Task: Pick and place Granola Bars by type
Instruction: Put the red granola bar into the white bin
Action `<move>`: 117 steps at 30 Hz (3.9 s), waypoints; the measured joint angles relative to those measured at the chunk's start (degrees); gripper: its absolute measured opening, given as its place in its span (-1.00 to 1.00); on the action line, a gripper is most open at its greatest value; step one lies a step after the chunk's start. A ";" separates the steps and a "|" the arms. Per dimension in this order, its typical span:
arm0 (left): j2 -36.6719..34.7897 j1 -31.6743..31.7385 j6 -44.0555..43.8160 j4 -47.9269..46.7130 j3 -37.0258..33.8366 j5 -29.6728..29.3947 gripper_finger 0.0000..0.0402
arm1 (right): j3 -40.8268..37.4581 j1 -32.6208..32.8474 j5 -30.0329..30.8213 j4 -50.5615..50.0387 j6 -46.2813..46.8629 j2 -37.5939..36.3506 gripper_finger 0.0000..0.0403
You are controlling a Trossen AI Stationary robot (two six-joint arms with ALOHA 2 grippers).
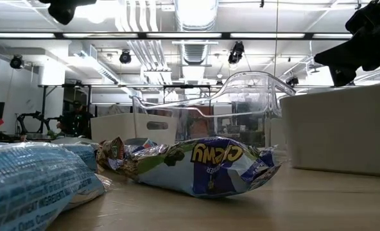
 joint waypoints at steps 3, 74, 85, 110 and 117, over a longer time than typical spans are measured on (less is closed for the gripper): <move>3.06 0.00 0.13 0.02 1.49 0.01 -1.00 | 0.00 0.00 0.00 0.01 0.00 0.02 -0.94; 23.59 0.00 -69.79 -36.15 15.93 28.38 -1.00 | 0.00 0.02 0.00 0.01 0.00 0.00 -0.94; 30.21 0.07 -73.38 -48.00 26.32 27.97 -1.00 | -0.02 0.00 0.00 0.01 0.00 0.00 -0.94; 39.59 0.29 -90.14 -55.76 27.25 22.48 -1.00 | 0.00 0.02 -0.02 -0.02 0.00 0.01 -0.94; 38.50 -0.07 -90.73 -57.95 24.43 21.99 -1.00 | -0.02 0.02 -0.02 -0.03 0.00 0.02 -0.94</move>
